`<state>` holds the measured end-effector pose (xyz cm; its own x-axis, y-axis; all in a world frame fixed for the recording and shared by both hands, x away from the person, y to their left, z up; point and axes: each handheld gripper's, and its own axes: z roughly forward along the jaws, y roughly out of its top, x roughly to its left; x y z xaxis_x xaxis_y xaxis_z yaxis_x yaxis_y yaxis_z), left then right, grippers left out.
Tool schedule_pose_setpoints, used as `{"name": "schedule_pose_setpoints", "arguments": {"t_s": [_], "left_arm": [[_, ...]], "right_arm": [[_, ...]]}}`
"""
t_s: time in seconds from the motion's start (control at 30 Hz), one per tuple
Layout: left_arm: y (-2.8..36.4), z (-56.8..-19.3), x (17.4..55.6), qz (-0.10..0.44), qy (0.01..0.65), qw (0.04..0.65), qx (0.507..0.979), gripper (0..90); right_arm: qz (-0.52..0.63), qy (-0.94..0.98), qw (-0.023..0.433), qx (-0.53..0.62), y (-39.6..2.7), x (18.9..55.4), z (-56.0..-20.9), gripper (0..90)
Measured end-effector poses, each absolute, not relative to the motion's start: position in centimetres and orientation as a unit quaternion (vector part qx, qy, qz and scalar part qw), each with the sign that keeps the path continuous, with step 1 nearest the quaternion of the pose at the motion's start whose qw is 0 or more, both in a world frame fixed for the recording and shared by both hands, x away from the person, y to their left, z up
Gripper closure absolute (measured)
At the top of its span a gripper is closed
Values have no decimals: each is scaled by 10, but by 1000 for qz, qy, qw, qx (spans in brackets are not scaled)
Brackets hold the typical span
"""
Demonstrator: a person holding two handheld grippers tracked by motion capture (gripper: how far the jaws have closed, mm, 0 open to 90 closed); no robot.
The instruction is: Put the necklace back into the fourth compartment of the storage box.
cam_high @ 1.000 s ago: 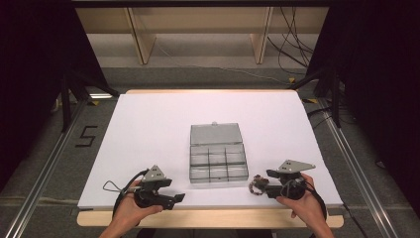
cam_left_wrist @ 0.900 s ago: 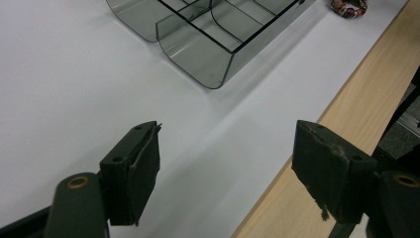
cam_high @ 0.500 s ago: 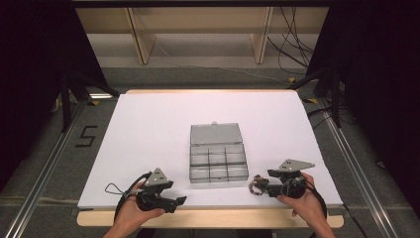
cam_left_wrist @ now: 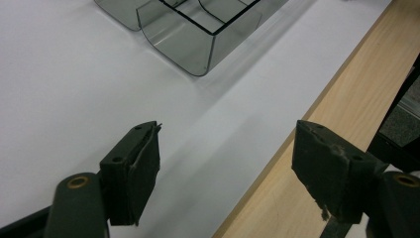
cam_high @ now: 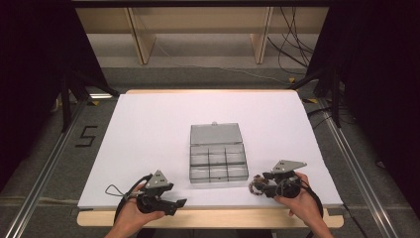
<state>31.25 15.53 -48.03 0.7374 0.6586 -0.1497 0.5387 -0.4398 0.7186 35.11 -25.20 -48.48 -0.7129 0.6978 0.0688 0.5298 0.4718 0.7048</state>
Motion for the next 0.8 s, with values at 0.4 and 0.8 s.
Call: {"name": "schedule_pose_setpoints", "arguments": {"t_s": [0.4,0.8], "left_arm": [[154,-481,312,71,350,396,846,265],[154,-482,312,68,357,397,843,266]], "right_arm": [[354,861,126,343,-250,352,-479,685],[374,855,128,336,-250,348,-465,810]]}}
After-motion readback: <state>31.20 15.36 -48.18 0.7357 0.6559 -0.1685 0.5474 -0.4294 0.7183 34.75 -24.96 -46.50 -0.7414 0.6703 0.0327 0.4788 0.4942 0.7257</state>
